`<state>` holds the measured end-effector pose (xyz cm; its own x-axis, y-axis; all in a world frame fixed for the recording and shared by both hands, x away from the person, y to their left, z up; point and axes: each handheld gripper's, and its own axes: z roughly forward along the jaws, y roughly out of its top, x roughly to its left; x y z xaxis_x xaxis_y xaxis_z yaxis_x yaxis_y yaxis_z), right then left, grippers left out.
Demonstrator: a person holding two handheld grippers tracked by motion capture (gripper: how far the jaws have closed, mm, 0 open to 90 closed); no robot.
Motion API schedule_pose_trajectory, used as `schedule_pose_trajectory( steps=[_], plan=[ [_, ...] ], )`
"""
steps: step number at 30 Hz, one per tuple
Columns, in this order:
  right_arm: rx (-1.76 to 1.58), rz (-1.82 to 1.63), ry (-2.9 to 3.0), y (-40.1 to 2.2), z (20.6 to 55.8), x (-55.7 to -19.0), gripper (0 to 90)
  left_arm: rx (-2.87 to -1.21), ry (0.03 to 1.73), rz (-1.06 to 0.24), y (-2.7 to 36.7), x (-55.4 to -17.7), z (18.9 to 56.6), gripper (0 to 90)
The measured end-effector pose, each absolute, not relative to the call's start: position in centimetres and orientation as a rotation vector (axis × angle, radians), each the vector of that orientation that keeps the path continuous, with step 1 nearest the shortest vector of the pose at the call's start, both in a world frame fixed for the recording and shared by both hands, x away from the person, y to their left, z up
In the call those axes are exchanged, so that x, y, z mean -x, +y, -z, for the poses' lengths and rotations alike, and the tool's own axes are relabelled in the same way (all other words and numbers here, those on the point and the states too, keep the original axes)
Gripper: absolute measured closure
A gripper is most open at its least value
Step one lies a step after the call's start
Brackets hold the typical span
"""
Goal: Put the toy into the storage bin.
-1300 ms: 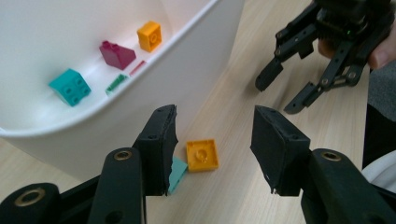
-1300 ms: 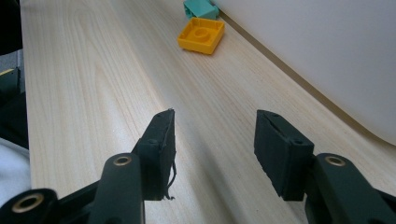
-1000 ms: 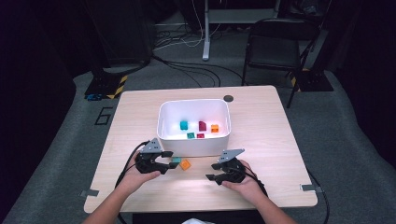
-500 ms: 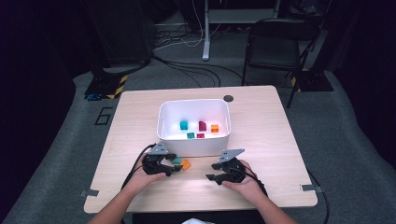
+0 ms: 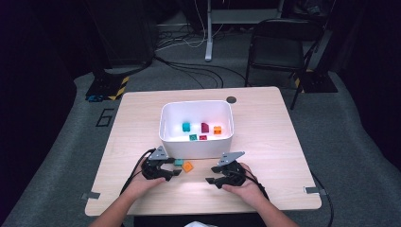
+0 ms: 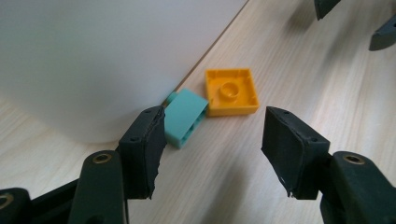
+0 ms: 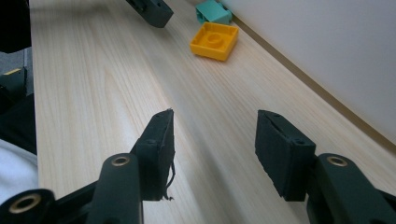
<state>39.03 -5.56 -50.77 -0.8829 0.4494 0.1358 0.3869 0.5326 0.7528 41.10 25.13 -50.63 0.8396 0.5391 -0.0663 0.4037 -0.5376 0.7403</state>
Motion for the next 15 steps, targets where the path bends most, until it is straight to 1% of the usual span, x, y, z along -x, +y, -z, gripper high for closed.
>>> schedule_pose_trajectory(
  steps=[8, 15],
  plan=[
    [-0.688, -1.277, 2.691, -2.9, 50.9, -39.5, 44.7, -2.216, 0.668, -0.213, 25.2, -41.4, 51.2, 38.9],
    [-0.687, -1.274, 2.701, -2.9, 50.9, -39.5, 45.2, -2.217, 0.657, -0.212, 24.5, -41.7, 51.8, 40.3]
  ],
)
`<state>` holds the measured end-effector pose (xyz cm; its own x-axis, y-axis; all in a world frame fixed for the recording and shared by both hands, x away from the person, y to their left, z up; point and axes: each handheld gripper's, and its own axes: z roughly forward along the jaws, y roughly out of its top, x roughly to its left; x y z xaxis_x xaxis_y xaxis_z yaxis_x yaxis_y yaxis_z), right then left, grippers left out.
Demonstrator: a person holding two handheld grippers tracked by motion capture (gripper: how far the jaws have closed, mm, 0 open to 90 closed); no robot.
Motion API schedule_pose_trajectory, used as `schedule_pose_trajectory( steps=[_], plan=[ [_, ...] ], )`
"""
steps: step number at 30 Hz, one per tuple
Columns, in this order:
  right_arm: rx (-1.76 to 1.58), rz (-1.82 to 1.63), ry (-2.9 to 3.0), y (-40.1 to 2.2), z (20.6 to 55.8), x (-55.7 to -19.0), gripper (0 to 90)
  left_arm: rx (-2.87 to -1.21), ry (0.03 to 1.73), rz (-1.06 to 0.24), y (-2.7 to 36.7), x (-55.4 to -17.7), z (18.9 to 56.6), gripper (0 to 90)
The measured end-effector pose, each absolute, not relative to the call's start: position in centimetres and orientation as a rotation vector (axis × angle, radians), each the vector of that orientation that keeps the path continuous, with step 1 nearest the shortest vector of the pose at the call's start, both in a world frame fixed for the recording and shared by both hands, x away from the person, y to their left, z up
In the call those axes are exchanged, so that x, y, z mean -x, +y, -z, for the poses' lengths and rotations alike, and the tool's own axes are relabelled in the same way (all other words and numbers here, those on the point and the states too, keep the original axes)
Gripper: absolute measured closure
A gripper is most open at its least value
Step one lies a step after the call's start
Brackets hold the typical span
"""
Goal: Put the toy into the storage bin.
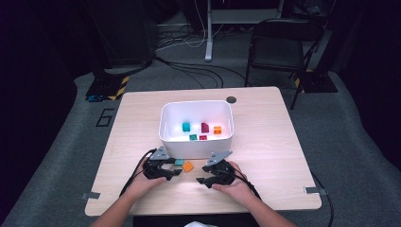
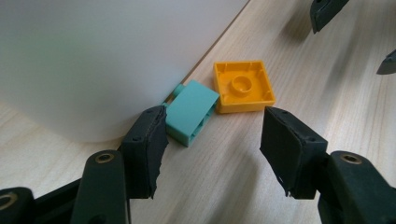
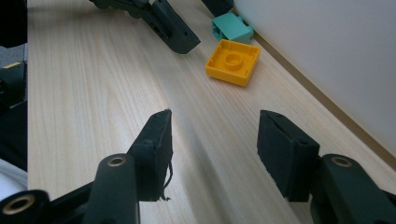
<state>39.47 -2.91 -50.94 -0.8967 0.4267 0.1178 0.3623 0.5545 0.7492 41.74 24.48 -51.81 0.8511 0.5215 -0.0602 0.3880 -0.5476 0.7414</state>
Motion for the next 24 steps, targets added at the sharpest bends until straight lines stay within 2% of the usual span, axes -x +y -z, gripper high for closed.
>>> schedule_pose_trajectory(
  steps=[7, 15, 24],
  plan=[
    [-0.715, -1.285, 2.685, -3.8, 50.8, -39.5, 45.2, -2.187, 0.592, -0.137, 23.0, -41.8, 51.8, 40.0],
    [-0.736, -1.255, 2.687, -4.2, 51.0, -39.9, 45.0, -2.214, 0.51, -0.126, 20.3, -41.5, 51.9, 40.6],
    [-0.743, -1.259, 2.683, -4.9, 51.0, -39.8, 45.8, -2.265, 0.459, -0.183, 18.5, -40.7, 52.2, 52.6]
  ],
)
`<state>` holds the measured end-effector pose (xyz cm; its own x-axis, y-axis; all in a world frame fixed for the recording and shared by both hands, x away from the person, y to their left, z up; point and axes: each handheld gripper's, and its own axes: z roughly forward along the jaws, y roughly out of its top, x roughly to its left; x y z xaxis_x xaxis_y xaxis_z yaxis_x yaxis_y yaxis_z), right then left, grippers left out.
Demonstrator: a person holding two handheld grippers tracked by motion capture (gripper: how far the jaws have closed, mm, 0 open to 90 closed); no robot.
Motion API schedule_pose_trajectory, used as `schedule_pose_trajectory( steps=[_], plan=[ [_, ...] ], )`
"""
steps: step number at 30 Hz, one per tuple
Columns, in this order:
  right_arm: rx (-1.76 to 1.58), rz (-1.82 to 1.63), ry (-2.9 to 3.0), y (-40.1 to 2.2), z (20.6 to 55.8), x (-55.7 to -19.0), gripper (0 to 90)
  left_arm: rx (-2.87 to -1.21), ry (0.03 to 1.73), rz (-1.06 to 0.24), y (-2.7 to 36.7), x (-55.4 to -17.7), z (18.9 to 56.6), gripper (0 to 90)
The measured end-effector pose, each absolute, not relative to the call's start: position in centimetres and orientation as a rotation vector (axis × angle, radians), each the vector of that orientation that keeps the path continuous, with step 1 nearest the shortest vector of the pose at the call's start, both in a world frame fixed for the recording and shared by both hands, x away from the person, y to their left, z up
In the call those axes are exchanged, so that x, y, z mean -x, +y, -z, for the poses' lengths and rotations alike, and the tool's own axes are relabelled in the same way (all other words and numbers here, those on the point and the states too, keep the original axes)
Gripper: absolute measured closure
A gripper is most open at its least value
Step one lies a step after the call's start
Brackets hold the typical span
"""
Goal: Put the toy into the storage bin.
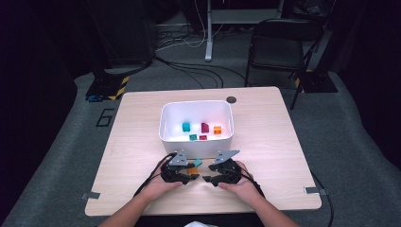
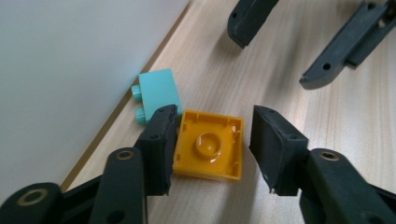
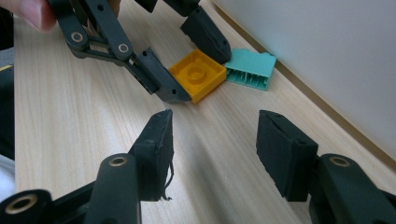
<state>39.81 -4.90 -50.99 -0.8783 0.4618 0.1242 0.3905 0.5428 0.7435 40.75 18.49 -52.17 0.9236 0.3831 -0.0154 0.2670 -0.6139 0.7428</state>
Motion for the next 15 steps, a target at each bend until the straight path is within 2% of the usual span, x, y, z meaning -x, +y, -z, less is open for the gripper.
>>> schedule_pose_trajectory(
  steps=[6, 15],
  plan=[
    [-0.737, -1.267, 2.679, -5.21, 50.95, -39.85, 46.1, -2.277, 0.453, -0.17, 18.53, -40.55, 52.2, 58.0],
    [-0.745, -1.267, 2.683, -5.18, 50.93, -39.75, 46.5, -2.282, 0.458, -0.167, 18.63, -40.48, 52.08, 58.3]
  ],
)
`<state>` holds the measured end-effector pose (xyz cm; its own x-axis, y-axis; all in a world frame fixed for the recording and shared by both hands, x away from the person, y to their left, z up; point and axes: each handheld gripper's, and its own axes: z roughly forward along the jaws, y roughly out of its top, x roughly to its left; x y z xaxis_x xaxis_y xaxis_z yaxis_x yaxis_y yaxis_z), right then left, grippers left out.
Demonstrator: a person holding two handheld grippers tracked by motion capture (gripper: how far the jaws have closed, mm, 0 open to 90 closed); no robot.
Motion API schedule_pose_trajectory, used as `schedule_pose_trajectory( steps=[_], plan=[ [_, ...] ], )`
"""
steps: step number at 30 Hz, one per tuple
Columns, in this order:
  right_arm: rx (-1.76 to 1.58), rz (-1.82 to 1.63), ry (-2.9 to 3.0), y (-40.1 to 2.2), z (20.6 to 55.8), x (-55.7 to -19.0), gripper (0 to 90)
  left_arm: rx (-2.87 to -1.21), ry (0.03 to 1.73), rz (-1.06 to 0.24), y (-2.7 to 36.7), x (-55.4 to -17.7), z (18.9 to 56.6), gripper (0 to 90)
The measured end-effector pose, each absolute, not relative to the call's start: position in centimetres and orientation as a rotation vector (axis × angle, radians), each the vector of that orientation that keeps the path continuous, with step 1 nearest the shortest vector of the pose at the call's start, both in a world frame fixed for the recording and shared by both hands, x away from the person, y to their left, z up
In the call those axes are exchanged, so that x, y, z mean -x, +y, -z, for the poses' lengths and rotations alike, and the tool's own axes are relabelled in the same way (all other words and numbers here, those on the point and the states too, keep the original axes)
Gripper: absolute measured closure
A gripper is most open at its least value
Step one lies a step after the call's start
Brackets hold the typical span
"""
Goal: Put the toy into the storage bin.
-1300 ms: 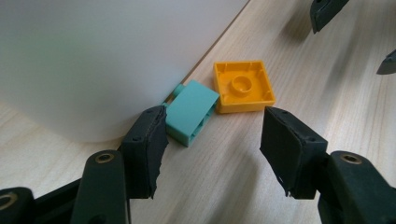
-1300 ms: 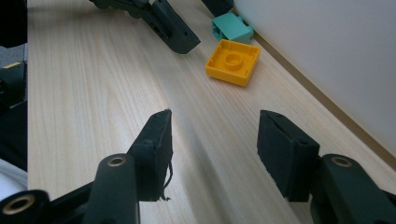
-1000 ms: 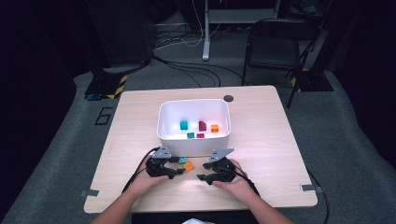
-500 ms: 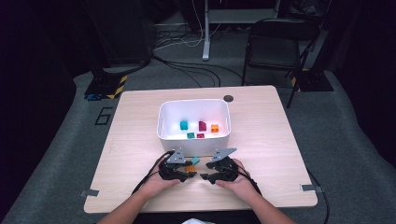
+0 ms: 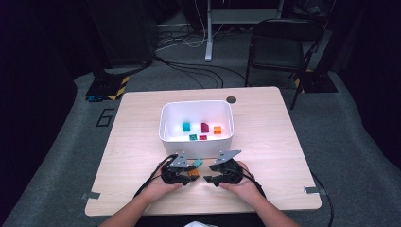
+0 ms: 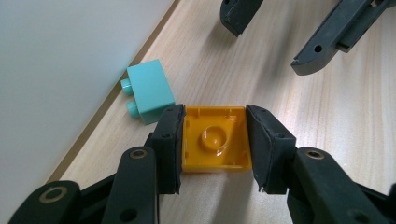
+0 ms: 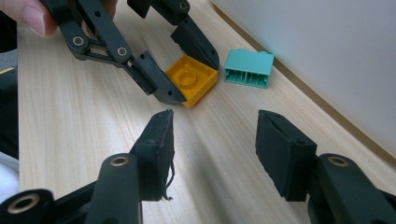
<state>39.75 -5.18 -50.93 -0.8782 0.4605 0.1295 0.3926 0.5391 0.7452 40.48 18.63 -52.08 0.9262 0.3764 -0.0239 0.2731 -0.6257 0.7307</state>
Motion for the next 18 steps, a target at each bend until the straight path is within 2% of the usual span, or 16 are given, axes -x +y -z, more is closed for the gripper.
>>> schedule_pose_trajectory(
  steps=[18],
  plan=[
    [-0.749, -1.28, 2.67, -5.9, 50.8, -39.8, 46.9, -2.248, 0.48, -0.17, 18.8, -40.1, 49.4, 58.4]
  ],
)
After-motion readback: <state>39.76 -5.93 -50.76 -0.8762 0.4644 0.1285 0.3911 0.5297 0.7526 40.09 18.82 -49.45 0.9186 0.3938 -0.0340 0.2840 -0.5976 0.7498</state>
